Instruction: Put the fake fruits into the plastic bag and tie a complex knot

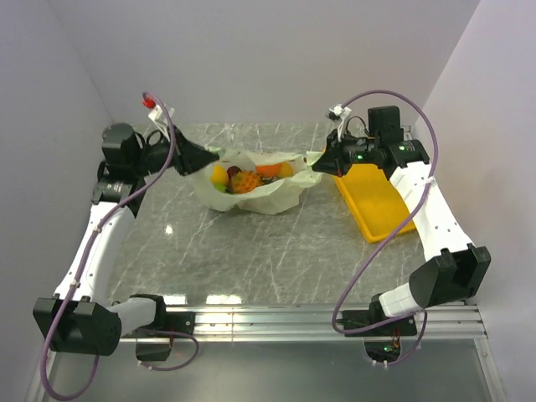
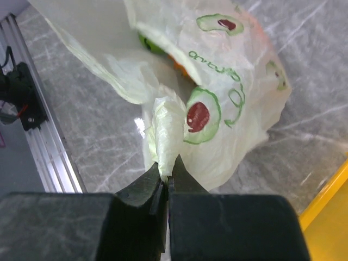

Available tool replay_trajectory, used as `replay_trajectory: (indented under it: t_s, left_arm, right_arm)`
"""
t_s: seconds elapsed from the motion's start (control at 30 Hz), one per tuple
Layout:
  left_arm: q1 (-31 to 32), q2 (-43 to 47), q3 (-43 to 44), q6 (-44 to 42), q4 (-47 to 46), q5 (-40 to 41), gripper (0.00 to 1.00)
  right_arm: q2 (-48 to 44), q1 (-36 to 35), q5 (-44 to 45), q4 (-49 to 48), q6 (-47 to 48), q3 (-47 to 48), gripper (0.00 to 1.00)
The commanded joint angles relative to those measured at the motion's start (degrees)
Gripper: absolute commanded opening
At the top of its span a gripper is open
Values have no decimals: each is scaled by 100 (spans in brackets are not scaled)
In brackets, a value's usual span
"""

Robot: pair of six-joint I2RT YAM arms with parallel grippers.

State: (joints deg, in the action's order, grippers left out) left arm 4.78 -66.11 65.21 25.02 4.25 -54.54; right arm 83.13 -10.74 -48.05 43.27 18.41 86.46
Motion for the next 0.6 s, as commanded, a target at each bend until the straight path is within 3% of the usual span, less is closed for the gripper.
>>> replay_trajectory:
  t_s: [0.0,0.17,0.3,0.37,0.4,0.43,0.47,0.53,0.57]
  left_arm:
    - [-21,-139,843,-76,-284,-486,18]
    - [-21,-236,1116,47,-381,-610,5]
    - [-21,-289,1283,-74,-163,-513,5]
    - [-29,-306,1275,-382,380,-294,8]
    - [-55,-306,1214,-549,436,-268,14]
    - [-134,-289,1092,-559,428,-180,26]
    - [-170,-280,1047,-516,280,-136,50]
    - [-222,-297,1125,-567,68,-196,63]
    - [-223,-341,1247,-829,24,-301,75]
  right_arm:
    - [-429,-51,-379,-440,-189,399,0]
    - [-570,-33,-477,-758,-417,346,0]
    - [-684,2,-530,-1310,-909,267,0]
    - [-693,2,-547,-1373,-927,232,0]
    - [-684,2,-556,-1339,-858,205,0]
    - [-650,2,-591,-1330,-822,144,0]
    - [-641,2,-617,-1295,-796,117,0]
    - [-588,-7,-679,-1242,-690,100,0]
    - [-570,2,-723,-1242,-681,100,0]
